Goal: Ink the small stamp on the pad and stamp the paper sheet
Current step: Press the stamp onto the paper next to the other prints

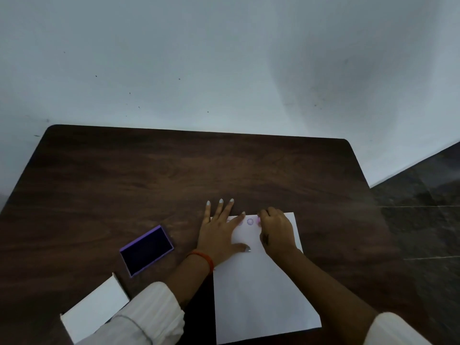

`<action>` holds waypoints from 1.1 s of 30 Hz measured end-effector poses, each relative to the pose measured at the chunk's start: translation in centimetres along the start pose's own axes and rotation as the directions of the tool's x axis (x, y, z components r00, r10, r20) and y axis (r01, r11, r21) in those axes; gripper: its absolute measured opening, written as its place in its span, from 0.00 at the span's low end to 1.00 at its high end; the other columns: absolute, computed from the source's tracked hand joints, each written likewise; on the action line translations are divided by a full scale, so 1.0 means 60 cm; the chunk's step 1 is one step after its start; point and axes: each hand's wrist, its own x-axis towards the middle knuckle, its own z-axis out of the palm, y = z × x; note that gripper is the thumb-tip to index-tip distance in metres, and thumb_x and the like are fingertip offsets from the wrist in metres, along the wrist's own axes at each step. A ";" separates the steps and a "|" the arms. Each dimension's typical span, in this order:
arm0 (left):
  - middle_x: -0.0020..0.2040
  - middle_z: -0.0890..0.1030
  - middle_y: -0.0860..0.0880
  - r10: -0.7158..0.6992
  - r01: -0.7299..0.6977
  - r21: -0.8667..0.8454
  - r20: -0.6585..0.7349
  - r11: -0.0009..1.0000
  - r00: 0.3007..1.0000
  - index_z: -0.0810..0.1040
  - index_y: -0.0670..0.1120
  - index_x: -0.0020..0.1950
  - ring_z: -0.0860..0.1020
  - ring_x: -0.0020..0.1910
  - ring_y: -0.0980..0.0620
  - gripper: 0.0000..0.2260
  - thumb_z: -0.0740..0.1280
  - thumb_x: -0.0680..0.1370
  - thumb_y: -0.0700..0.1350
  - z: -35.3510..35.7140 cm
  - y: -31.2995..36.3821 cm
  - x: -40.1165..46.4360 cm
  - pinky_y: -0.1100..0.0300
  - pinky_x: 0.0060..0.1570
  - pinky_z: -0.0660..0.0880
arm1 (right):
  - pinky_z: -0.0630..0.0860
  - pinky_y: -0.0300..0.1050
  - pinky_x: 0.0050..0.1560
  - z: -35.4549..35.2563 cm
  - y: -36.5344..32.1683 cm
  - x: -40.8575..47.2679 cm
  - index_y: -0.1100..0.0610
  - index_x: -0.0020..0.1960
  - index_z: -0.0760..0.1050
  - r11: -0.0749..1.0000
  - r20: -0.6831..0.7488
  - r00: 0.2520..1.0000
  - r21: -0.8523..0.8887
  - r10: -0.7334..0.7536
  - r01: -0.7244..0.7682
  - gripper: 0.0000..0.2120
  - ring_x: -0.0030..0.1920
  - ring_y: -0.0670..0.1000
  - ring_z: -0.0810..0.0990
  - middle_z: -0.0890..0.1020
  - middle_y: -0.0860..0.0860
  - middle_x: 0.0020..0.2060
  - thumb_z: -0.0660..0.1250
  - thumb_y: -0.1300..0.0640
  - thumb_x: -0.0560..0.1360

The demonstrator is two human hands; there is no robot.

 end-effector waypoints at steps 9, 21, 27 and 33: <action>0.78 0.44 0.47 -0.022 0.019 -0.058 -0.050 0.998 0.999 0.44 0.55 0.74 0.43 0.76 0.45 0.37 0.58 0.72 0.67 -0.022 0.008 -0.023 0.45 0.71 0.34 | 0.77 0.53 0.57 -0.049 0.005 -0.013 0.57 0.51 0.79 0.809 0.079 0.922 0.457 0.379 -0.371 0.08 0.50 0.53 0.80 0.83 0.54 0.47 0.68 0.56 0.73; 0.73 0.65 0.51 -0.427 0.207 -0.548 -0.311 0.810 0.849 0.64 0.54 0.70 0.60 0.73 0.50 0.30 0.72 0.71 0.49 -0.033 -0.023 -0.225 0.52 0.70 0.62 | 0.83 0.40 0.38 -0.004 0.009 -0.157 0.62 0.44 0.82 -0.526 0.496 0.843 0.783 0.207 -0.331 0.07 0.39 0.49 0.86 0.87 0.54 0.38 0.64 0.64 0.74; 0.69 0.69 0.47 -0.523 0.342 -0.571 -0.186 0.746 0.831 0.67 0.50 0.69 0.65 0.68 0.49 0.28 0.72 0.71 0.47 0.011 -0.022 -0.262 0.56 0.68 0.63 | 0.84 0.42 0.38 0.022 -0.028 -0.194 0.62 0.49 0.79 -0.564 0.549 0.831 0.715 0.088 -0.412 0.14 0.38 0.51 0.86 0.87 0.56 0.38 0.69 0.61 0.64; 0.64 0.73 0.45 -0.533 0.351 -0.556 -0.203 0.753 0.822 0.74 0.46 0.63 0.70 0.63 0.47 0.20 0.71 0.72 0.44 0.011 -0.026 -0.246 0.55 0.65 0.67 | 0.84 0.43 0.39 0.039 -0.038 -0.202 0.62 0.48 0.80 -0.564 0.555 0.829 0.707 0.066 -0.428 0.13 0.38 0.51 0.86 0.87 0.56 0.39 0.68 0.62 0.64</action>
